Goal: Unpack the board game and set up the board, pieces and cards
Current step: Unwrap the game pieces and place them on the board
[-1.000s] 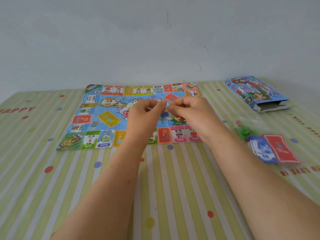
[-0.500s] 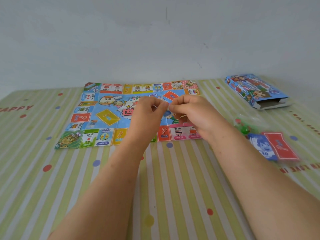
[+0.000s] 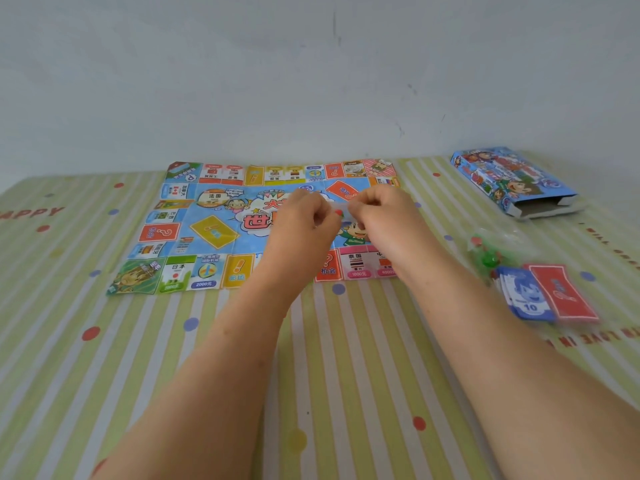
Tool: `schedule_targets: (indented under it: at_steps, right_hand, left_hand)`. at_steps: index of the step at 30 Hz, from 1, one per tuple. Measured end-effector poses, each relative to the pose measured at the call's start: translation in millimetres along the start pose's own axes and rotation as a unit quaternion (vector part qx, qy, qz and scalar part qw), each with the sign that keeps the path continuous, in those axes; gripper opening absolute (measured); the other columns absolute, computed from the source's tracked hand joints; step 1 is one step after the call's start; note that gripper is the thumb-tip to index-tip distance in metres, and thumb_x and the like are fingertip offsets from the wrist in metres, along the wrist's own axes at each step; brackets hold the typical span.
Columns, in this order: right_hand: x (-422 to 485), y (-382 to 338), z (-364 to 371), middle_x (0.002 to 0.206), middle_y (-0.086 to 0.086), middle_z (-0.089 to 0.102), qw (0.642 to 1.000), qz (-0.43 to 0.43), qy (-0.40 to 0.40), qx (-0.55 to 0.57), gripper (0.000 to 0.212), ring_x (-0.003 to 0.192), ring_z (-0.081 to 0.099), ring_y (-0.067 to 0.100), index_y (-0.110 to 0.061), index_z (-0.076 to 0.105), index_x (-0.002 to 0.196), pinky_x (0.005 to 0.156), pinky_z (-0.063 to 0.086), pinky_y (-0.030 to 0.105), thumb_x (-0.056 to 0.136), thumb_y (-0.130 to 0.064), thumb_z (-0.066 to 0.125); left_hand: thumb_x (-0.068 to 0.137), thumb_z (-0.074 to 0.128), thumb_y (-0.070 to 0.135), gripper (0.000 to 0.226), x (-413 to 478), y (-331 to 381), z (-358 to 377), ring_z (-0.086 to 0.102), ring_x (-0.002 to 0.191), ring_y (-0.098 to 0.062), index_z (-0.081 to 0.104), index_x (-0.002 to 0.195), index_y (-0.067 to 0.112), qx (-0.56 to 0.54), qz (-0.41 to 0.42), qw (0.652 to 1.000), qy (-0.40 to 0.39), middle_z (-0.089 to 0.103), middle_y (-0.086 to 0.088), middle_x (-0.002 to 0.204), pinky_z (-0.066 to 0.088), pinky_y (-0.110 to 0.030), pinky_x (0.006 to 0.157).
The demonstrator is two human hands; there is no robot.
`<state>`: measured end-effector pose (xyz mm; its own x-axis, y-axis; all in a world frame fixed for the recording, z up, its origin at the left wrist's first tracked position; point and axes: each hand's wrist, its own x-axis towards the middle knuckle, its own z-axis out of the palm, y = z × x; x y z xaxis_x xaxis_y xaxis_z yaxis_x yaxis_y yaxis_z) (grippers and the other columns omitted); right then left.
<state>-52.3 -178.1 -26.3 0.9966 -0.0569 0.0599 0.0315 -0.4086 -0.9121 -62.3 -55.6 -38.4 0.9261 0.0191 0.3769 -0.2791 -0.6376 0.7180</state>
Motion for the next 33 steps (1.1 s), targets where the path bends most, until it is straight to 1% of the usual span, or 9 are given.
schedule_targets:
  at_steps: [6, 10, 12, 15, 18, 21, 27, 30, 33]
  right_hand:
    - [5, 2, 1, 0.09, 0.007, 0.067, 0.998, -0.019, 0.051, 0.022, 0.007, 0.08, 0.065, 0.022, -0.017, 0.058, 0.087, 0.075, 0.056, 0.038, 0.092, -0.015, 0.055]
    - [3, 1, -4, 0.08, 0.012, 0.07, 0.995, -0.031, 0.046, 0.086, 0.006, 0.065, 0.067, 0.02, -0.011, 0.058, 0.086, 0.068, 0.06, 0.035, 0.092, -0.009, 0.059]
    - [2, 0, -7, 0.076, 0.012, 0.068, 0.992, -0.031, 0.04, 0.119, 0.005, 0.06, 0.065, 0.019, -0.007, 0.058, 0.088, 0.067, 0.06, 0.035, 0.092, -0.005, 0.058]
    - [1, -4, -10, 0.075, 0.013, 0.065, 0.98, -0.015, 0.01, 0.201, 0.011, 0.056, 0.064, 0.018, -0.007, 0.056, 0.083, 0.062, 0.058, 0.03, 0.092, 0.0, 0.056]
    - [0, -7, -13, 0.076, 0.014, 0.062, 0.952, 0.023, -0.03, 0.305, 0.017, 0.056, 0.064, 0.015, -0.008, 0.054, 0.079, 0.057, 0.057, 0.023, 0.093, 0.002, 0.055]
    - [1, -5, -15, 0.074, 0.012, 0.063, 0.943, 0.041, -0.033, 0.328, 0.018, 0.056, 0.064, 0.016, -0.008, 0.054, 0.077, 0.056, 0.056, 0.023, 0.092, 0.002, 0.057]
    - [1, -2, -16, 0.081, 0.012, 0.062, 0.963, 0.036, -0.016, 0.266, 0.019, 0.057, 0.066, 0.017, -0.01, 0.051, 0.081, 0.058, 0.057, 0.023, 0.088, 0.005, 0.062]
    - [1, -3, -16, 0.077, 0.01, 0.062, 0.97, 0.024, -0.045, 0.236, 0.023, 0.057, 0.067, 0.016, -0.008, 0.056, 0.078, 0.058, 0.057, 0.022, 0.085, 0.014, 0.057]
    - [1, -2, -16, 0.086, 0.015, 0.069, 0.975, 0.018, -0.074, 0.208, 0.016, 0.069, 0.069, 0.02, -0.006, 0.067, 0.086, 0.065, 0.058, 0.024, 0.085, 0.009, 0.062]
  left_hand:
    - [0.089, 0.057, 0.016, 0.019, -3, 5, -3, 0.042, 0.064, -0.003, 0.058, 0.072, 0.006, -0.042, 0.001, 0.999, -0.002, 0.049, 0.006, 0.073, 0.035, -0.01, 0.057]
    - [0.089, 0.06, 0.022, 0.016, -3, 7, -11, 0.047, 0.063, 0.0, 0.063, 0.074, 0.024, -0.147, -0.075, 0.986, 0.028, 0.058, 0.011, 0.071, 0.04, -0.013, 0.058]
    - [0.087, 0.062, 0.016, 0.01, -1, 6, -15, 0.055, 0.08, -0.004, 0.063, 0.092, 0.024, -0.201, -0.127, 0.97, 0.056, 0.06, 0.013, 0.086, 0.042, -0.015, 0.065]
    - [0.083, 0.059, 0.003, 0.041, 2, 0, -18, 0.054, 0.106, -0.01, 0.057, 0.118, 0.025, -0.249, -0.193, 0.948, 0.037, 0.058, 0.009, 0.114, 0.041, -0.018, 0.074]
    - [0.086, 0.054, -0.003, 0.048, 4, -3, -21, 0.06, 0.103, -0.018, 0.051, 0.13, 0.016, -0.364, -0.237, 0.9, -0.045, 0.059, -0.003, 0.122, 0.05, -0.029, 0.088]
    - [0.089, 0.053, -0.003, 0.033, 4, -2, -20, 0.07, 0.094, -0.028, 0.058, 0.122, 0.004, -0.468, -0.256, 0.839, -0.108, 0.068, -0.016, 0.111, 0.057, -0.036, 0.085]
    - [0.092, 0.057, 0.007, 0.013, 3, -2, -19, 0.07, 0.079, -0.016, 0.067, 0.098, 0.011, -0.426, -0.221, 0.871, -0.106, 0.071, -0.005, 0.087, 0.057, -0.026, 0.072]
    - [0.091, 0.057, 0.006, 0.012, 4, -3, -20, 0.07, 0.078, -0.019, 0.066, 0.098, 0.01, -0.433, -0.234, 0.865, -0.098, 0.072, -0.006, 0.087, 0.057, -0.029, 0.069]
    - [0.091, 0.055, 0.002, 0.015, 4, -3, -20, 0.071, 0.079, -0.023, 0.063, 0.103, 0.007, -0.441, -0.23, 0.861, -0.106, 0.071, -0.012, 0.093, 0.058, -0.031, 0.067]
